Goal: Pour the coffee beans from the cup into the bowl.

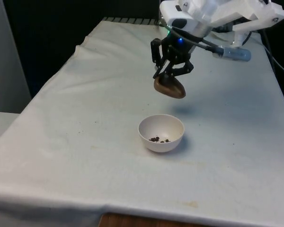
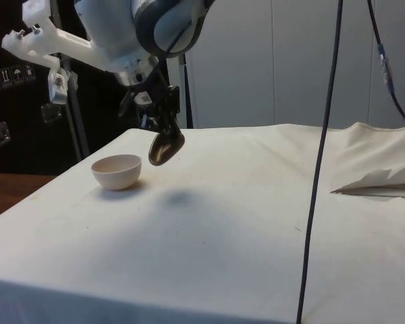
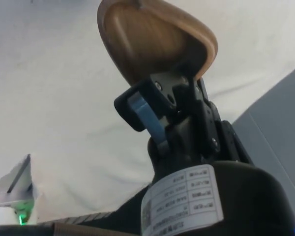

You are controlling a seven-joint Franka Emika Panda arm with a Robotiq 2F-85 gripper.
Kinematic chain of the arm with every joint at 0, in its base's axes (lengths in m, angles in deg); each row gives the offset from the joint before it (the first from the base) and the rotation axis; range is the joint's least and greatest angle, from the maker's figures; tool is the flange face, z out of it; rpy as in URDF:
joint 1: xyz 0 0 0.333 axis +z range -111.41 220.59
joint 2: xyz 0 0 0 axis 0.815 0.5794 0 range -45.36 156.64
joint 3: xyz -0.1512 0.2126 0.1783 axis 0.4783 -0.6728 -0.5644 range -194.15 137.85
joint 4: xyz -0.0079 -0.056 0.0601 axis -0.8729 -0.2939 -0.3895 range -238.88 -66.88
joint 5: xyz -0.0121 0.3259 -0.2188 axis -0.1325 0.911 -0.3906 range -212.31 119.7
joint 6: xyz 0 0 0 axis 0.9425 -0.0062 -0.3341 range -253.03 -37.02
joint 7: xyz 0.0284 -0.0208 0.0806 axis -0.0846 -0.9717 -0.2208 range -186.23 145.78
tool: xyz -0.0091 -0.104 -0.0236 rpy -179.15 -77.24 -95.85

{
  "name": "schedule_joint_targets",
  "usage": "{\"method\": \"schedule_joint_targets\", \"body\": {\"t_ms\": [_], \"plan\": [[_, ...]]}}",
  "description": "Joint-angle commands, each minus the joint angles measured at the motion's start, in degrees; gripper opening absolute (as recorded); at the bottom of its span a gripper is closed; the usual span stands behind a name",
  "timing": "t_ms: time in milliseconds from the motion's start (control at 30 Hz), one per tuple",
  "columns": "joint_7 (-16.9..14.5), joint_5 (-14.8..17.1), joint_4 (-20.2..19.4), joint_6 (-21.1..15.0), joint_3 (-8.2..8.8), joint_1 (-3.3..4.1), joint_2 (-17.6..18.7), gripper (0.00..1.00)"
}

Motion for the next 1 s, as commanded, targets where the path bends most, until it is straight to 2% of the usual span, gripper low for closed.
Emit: {"method": "schedule_joint_targets", "body": {"t_ms": [0, 33, 300, 333, 367, 600, 633, 667, 867, 900, 933, 967], "plan": [[-0.2, 0.2, -0.6, -1.1, 0.17, 0.0, -0.1, 0.0], [-0.9, 0.9, -1.8, -3.2, -0.11, -0.52, -0.4, 0.0], [-2.6, 1.7, -4.1, -6.7, 0.4, -0.52, -0.7, 0.0], [-1.8, 1.3, -3.0, -5.2, 0.63, 0.0, -0.1, 0.0], [-2.8, 1.7, -4.4, -6.9, 0.52, -0.57, -0.9, 0.0], [-4.2, 2.2, -6.5, -10.3, 0.97, -0.52, -0.7, 0.0], [-3.5, 1.5, -6.2, -9.3, 1.38, 0.0, -0.7, 0.0], [-4.4, 2.3, -6.7, -10.8, 1.03, -0.57, -0.7, 0.0], [-6.1, 3.6, -8.0, -14.0, 1.49, -0.52, -0.5, 0.0], [-5.6, 3.0, -7.6, -13.2, 1.95, 0.0, -0.5, 0.0], [-6.4, 3.8, -8.1, -14.6, 1.55, -0.52, -0.5, 0.0], [-6.9, 4.2, -8.5, -15.4, 1.66, -0.52, -0.5, 0.0]]}}
